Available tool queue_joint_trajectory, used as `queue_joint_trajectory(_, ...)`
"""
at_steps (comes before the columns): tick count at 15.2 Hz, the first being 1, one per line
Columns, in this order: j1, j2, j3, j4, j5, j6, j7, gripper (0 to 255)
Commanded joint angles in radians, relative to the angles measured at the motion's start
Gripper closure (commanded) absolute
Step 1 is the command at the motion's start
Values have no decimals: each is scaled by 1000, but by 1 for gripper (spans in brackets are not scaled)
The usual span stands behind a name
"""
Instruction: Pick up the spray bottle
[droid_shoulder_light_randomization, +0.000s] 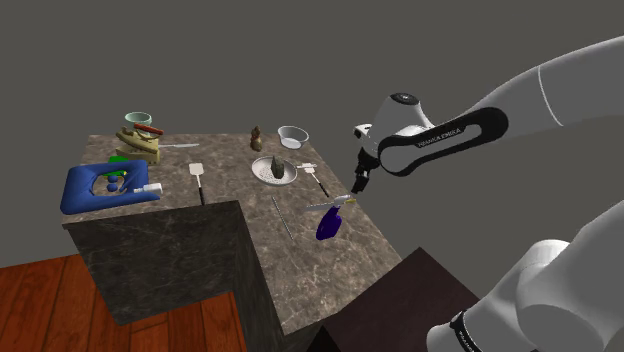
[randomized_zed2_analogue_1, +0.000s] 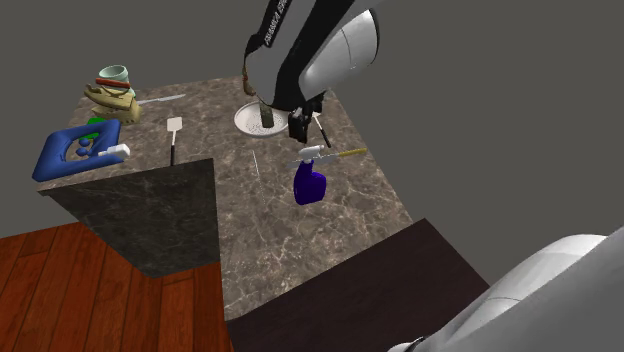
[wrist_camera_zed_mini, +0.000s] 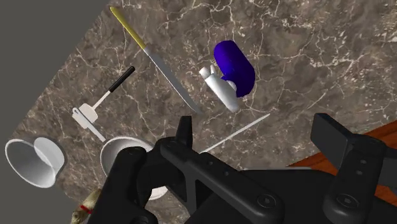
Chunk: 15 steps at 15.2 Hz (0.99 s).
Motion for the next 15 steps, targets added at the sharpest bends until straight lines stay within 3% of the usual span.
queue_joint_trajectory(1,6,86,1,26,9,63,-52,0)
queue_joint_trajectory(7,-16,336,34,137,39,208,-212,0)
queue_joint_trajectory(15,-18,444,33,154,32,299,-196,0)
